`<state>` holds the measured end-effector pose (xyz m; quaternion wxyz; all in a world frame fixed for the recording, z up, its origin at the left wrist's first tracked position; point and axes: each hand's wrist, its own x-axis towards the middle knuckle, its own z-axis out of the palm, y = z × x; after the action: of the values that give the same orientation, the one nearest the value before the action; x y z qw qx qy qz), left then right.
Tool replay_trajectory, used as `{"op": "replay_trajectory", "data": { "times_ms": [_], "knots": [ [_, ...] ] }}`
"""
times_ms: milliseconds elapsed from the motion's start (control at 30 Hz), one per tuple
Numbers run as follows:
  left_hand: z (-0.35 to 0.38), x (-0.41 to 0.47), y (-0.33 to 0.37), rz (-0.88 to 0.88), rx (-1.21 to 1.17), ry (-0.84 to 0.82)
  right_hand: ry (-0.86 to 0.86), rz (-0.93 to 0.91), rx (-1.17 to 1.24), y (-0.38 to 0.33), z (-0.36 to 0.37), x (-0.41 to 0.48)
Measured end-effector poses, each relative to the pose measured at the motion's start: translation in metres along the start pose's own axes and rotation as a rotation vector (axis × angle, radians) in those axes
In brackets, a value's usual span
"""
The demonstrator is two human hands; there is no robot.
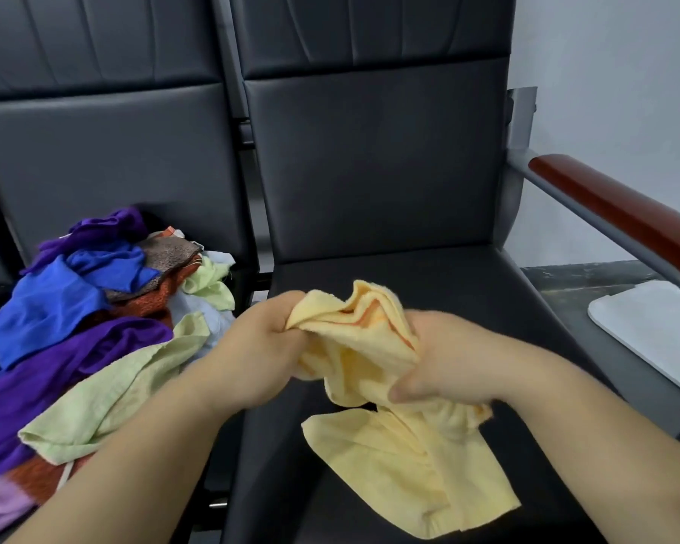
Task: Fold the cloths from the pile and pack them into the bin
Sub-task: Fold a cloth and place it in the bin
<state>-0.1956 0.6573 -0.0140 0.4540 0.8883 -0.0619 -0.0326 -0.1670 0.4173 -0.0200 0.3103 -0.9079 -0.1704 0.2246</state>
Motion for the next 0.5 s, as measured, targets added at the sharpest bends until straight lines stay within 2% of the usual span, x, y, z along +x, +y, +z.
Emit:
{"op": "replay_trajectory", "data": {
  "times_ms": [33, 100, 167, 233, 300, 333, 400, 500],
  "knots": [
    [0.003, -0.001, 0.003, -0.023, -0.111, 0.015, 0.014, 0.033, -0.086, 0.001, 0.004, 0.003],
    [0.006, -0.003, 0.010, -0.035, -0.278, 0.017, 0.097, 0.047, -0.086, 0.003, 0.003, 0.008],
    [0.005, -0.002, 0.011, -0.020, -0.329, -0.061, 0.230, 0.063, 0.154, 0.005, -0.004, 0.010],
    [0.002, -0.002, 0.009, -0.034, -0.172, -0.136, 0.317, 0.071, 0.466, 0.005, -0.013, 0.005],
    [0.003, -0.001, 0.005, -0.055, 0.042, -0.096, 0.261, -0.024, 0.644, 0.003, -0.019, 0.000],
    [0.003, 0.000, 0.003, -0.063, 0.029, -0.061, 0.196, -0.081, 0.676, 0.003, -0.019, -0.003],
    [0.004, 0.000, 0.003, -0.059, -0.135, 0.003, 0.053, -0.109, 0.607, 0.000, -0.018, -0.007],
    [0.008, 0.002, 0.006, -0.045, -0.409, 0.129, 0.042, -0.022, 0.058, 0.004, -0.007, 0.001]
  ]
}}
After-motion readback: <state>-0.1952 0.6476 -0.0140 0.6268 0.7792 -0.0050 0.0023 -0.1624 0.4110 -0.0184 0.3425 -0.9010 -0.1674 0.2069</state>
